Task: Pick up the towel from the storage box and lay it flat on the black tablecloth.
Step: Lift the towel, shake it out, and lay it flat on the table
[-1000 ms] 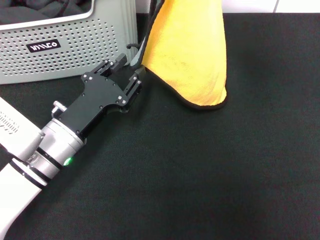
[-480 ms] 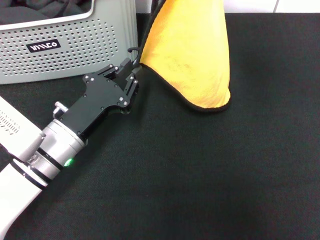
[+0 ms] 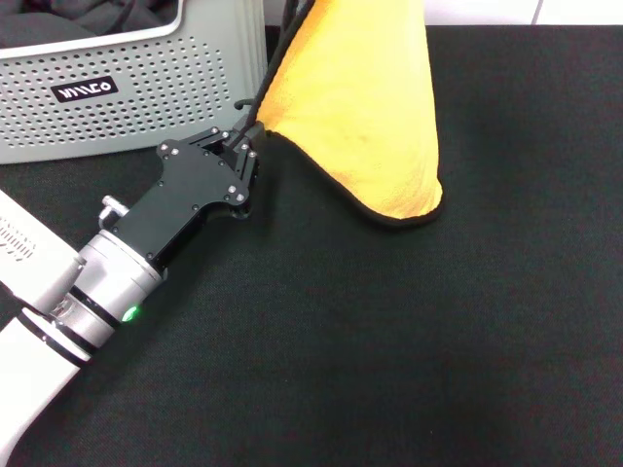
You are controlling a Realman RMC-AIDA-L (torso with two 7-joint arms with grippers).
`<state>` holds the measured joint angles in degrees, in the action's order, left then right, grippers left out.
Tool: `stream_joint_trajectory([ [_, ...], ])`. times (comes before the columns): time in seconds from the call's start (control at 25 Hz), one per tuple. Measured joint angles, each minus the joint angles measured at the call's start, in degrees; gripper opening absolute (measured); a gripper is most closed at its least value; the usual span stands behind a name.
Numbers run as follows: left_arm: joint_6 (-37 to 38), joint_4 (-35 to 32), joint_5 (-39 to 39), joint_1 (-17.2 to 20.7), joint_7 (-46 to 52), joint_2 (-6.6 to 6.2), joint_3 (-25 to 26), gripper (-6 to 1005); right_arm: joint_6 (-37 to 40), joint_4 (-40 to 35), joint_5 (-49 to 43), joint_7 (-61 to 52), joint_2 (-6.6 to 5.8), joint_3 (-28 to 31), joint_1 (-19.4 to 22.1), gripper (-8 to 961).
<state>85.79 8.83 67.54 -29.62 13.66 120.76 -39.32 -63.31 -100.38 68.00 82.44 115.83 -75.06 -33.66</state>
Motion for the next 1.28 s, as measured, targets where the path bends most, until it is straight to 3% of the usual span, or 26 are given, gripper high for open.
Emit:
stream_joint_trajectory([
  [0.12,0.00,-0.06,-0.28,0.15,-0.01,0.00,0.02,110,0.00,-0.20,-0.13,0.00,0.00,0.00,0.14,11],
  [0.4,0.41,-0.19,0.65,0.37,-3.31,0.00,-0.29,78,0.02,-0.26,-0.30,0.09,0.00,0.00,0.88,12],
  [0.72,8.76,-2.53,1.35,1.89,-1.13,-0.38,-2.94,53,-0.06,-0.33,-0.29,0.00,0.00,-0.15,4.31,13],
  [0.84,11.49,-6.28,1.36,3.40,4.23,-0.47,-4.99,42,-0.67,-0.69,0.86,-0.10,0.00,-0.67,6.70,13],
  [0.88,14.68,-11.18,1.38,5.22,10.48,-0.62,-7.67,39,-1.02,-1.09,1.65,-0.08,0.00,-0.78,7.77,13],
  [0.96,16.32,-14.09,1.41,6.28,13.40,-0.68,-8.74,39,-1.80,-1.93,2.77,-0.06,-0.02,-0.76,9.18,13],
  [1.08,19.81,-23.03,1.41,9.54,22.95,-0.78,-9.43,39,-3.96,-5.05,5.14,-0.03,-0.08,-0.68,13.31,14],
  [1.28,22.09,-29.89,1.42,11.99,31.91,-1.23,-9.60,39,-6.65,-8.52,8.10,-0.85,-0.12,0.23,18.25,14],
])
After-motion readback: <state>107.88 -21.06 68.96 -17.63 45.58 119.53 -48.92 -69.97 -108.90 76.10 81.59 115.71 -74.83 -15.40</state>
